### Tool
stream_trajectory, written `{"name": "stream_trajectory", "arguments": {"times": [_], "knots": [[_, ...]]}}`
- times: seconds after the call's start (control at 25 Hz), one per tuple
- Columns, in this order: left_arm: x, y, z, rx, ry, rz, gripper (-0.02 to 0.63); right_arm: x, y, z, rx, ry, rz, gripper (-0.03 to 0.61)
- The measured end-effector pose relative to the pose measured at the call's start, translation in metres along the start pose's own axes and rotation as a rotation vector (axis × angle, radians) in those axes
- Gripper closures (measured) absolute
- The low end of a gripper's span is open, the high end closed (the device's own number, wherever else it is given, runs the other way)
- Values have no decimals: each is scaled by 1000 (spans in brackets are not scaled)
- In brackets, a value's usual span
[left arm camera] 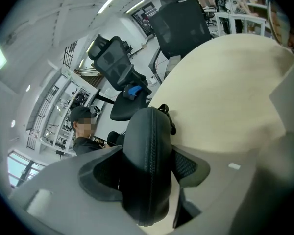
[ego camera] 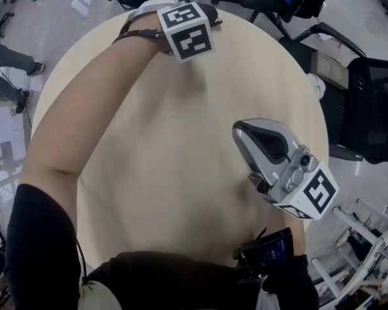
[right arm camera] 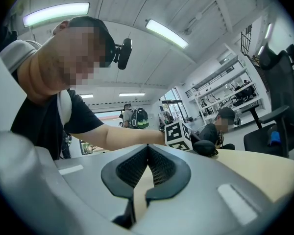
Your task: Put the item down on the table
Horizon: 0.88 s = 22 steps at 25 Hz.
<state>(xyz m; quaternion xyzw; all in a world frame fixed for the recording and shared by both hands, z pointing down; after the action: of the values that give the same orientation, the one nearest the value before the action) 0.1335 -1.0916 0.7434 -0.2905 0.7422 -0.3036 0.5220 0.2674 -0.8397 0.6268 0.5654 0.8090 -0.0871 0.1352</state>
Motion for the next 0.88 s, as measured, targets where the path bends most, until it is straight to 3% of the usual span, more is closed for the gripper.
{"name": "stream_trajectory", "arguments": {"times": [0.32,0.6,0.72,0.88], "knots": [[10,0,-12,-19,137,-86,268,-2,1,-2,-16,-21,14,565],[6,9,-23,-21,197,-214,146,-2,4,1,-44,-45,20,565],[4,13,-28,-31,214,-216,135,0,3,1,-36,-38,20,565],[10,24,-32,-84,238,-180,69,0,3,2,-34,-36,19,565]]}}
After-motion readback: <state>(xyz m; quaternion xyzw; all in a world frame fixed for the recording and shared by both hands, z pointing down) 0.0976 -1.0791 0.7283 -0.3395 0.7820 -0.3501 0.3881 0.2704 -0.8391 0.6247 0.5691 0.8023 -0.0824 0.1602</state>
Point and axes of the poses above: the fingertips, and each gripper's own axes: y backward along the fingers, x to its left, z out of its top, the point moved 5 cm from there along y, backward along the fingers, and after that the axes turned 5 degrees about z, right-handed, at the moved point
